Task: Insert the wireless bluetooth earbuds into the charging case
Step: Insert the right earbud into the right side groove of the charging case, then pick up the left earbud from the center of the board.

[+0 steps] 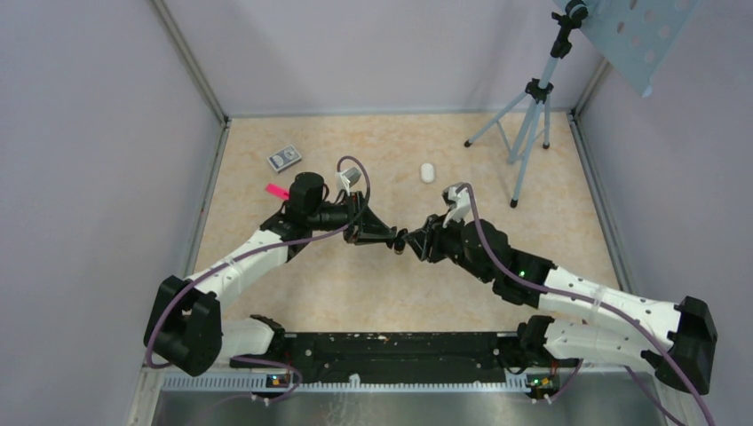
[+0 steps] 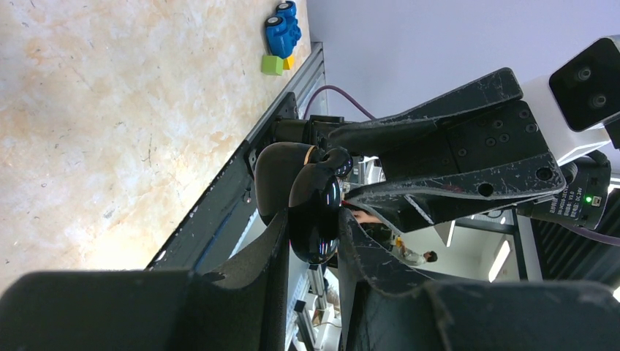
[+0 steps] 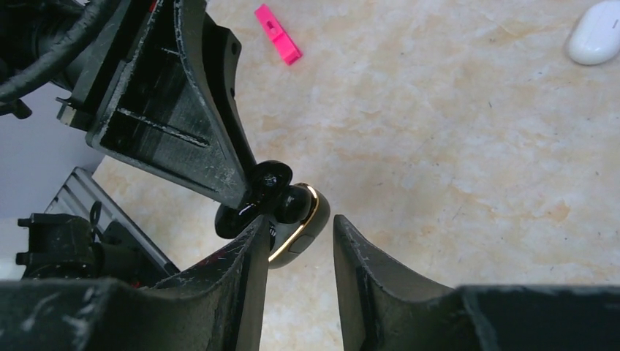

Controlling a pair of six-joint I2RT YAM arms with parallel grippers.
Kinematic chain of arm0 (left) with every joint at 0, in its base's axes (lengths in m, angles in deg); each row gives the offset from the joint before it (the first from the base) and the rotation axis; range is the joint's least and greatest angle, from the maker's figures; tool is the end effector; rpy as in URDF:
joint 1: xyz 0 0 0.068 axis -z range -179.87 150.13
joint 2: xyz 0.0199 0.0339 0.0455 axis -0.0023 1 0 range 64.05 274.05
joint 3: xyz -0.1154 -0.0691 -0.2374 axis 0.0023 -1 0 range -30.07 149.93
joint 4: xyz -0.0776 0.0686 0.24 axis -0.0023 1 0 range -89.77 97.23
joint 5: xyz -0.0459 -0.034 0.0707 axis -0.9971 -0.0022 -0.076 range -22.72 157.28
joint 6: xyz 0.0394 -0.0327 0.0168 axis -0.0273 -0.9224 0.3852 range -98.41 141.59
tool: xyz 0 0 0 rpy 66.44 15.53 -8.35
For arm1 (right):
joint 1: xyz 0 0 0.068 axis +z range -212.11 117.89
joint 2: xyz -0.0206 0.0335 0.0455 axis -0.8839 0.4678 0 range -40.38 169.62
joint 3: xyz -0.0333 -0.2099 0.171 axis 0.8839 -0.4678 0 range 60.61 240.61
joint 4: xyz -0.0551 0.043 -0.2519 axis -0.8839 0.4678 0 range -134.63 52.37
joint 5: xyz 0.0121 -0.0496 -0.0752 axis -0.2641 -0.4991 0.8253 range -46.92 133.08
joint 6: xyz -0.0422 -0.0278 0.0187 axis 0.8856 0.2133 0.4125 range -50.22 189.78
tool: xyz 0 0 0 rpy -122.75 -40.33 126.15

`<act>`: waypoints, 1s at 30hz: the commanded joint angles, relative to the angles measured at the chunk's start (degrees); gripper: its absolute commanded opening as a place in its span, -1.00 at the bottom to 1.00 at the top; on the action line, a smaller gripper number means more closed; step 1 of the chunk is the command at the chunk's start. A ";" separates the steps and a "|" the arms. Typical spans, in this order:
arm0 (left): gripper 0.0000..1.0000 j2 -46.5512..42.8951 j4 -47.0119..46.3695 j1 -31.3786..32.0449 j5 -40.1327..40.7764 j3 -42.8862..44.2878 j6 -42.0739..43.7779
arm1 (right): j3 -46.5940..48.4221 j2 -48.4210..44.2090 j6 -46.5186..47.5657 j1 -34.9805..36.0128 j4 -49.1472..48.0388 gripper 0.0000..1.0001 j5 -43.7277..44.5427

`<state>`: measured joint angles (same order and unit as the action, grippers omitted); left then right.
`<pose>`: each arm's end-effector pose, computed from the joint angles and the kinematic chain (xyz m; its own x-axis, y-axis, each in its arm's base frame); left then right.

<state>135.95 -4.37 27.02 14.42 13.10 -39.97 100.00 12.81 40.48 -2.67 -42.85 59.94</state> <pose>0.2268 -0.1469 0.2603 -0.9843 -0.0962 -0.1482 0.1186 0.2622 -0.9577 0.1197 0.1825 0.2957 -0.4527 0.1542 -0.8782 -0.5279 0.7474 0.4034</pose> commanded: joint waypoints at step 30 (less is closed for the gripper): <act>-1.00 0.99 -3.55 -0.19 -1.14 0.36 0.27 | 2.89 -6.85 -1.03 -0.57 5.21 -0.92 8.73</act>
<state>136.72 -5.57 26.91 14.15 13.10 -40.01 100.07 12.79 39.11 -2.67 -42.96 56.53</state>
